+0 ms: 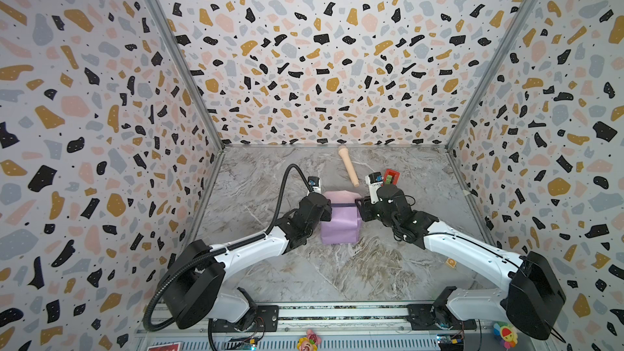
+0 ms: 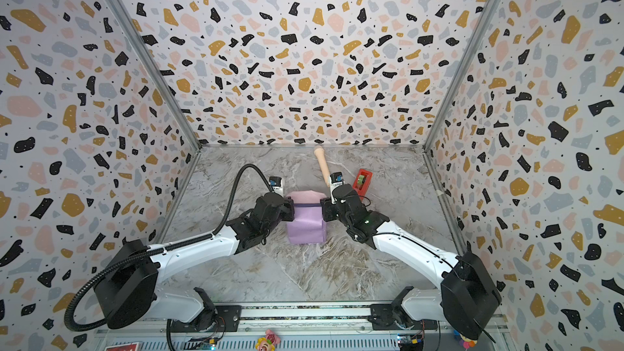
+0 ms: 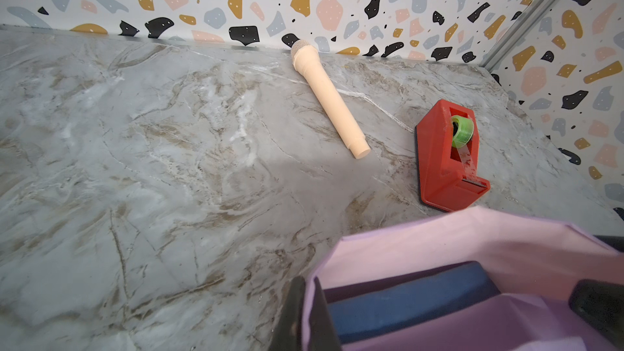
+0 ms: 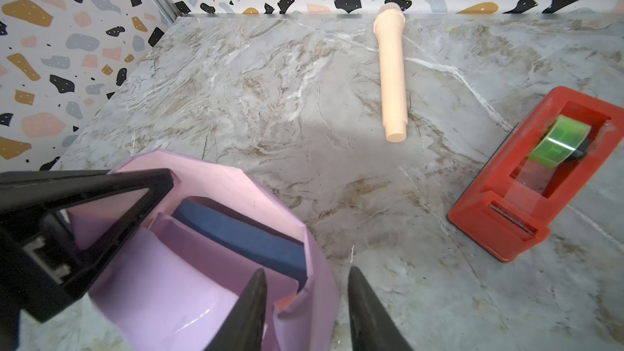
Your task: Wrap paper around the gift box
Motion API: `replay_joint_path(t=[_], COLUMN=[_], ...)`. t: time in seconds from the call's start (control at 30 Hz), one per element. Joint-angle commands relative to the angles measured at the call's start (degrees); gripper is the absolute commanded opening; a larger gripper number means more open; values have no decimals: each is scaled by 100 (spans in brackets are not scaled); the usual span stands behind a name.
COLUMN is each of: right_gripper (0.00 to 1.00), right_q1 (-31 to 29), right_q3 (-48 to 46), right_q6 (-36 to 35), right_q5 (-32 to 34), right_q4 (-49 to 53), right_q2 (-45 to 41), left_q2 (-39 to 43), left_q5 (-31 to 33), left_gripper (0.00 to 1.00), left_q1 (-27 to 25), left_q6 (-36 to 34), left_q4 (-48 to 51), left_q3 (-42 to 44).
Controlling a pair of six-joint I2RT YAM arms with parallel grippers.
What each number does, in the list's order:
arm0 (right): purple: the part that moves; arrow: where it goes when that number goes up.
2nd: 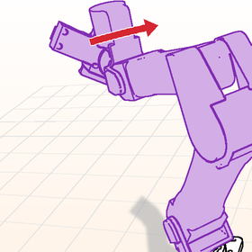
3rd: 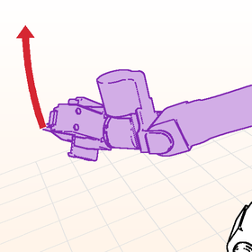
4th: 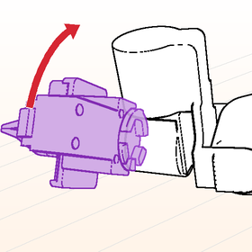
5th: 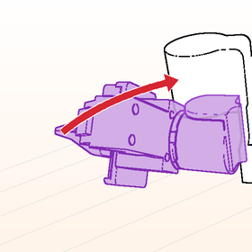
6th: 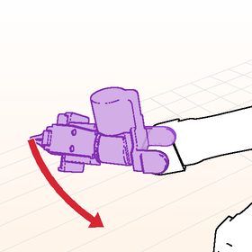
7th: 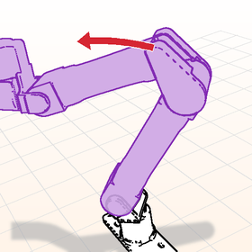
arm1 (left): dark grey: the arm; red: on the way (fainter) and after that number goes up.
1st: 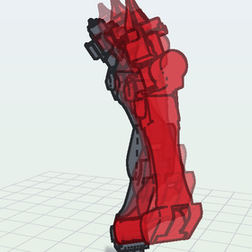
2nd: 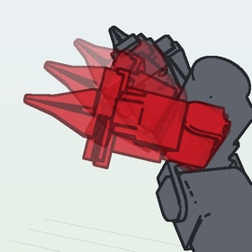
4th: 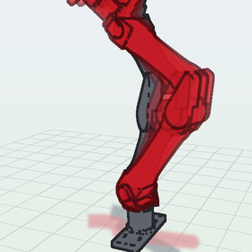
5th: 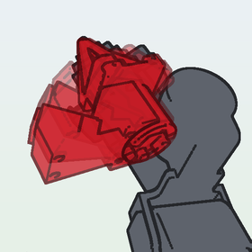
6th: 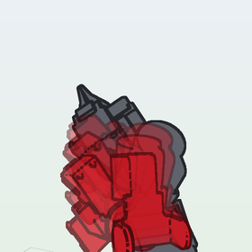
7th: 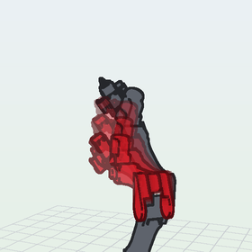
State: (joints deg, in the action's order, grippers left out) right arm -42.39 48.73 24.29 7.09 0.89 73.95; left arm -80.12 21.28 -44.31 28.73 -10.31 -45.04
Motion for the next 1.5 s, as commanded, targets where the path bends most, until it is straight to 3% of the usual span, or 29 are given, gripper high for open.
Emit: replay_joint_path(t=[0.0,0.5,0.73,1.1,1.27,1.47], right_gripper=[39,1,1,56,66,66], right_q1=[-50,-76,-94,-50,-54,-86], right_q3=[-6,251,250,-147,-302,-270], right_q6=[-11,5,88,167,228,201], right_q5=[39,145,92,-91,-143,-157], right_q4=[-30,-64,-42,182,19,-253], right_q2=[3,219,200,-470,-489,-79], left_q2=[-4,-35,-64,-52,-38,10], left_q5=[-9,-19,-10,-8,-16,-7], left_gripper=[0,0,0,0,0,0], left_q1=[22,26,21,27,28,24], left_q6=[16,36,1,-17,-33,-25], left_q4=[-191,-226,-235,-225,-191,-191], left_q3=[-155,-111,-84,-102,-119,-116])
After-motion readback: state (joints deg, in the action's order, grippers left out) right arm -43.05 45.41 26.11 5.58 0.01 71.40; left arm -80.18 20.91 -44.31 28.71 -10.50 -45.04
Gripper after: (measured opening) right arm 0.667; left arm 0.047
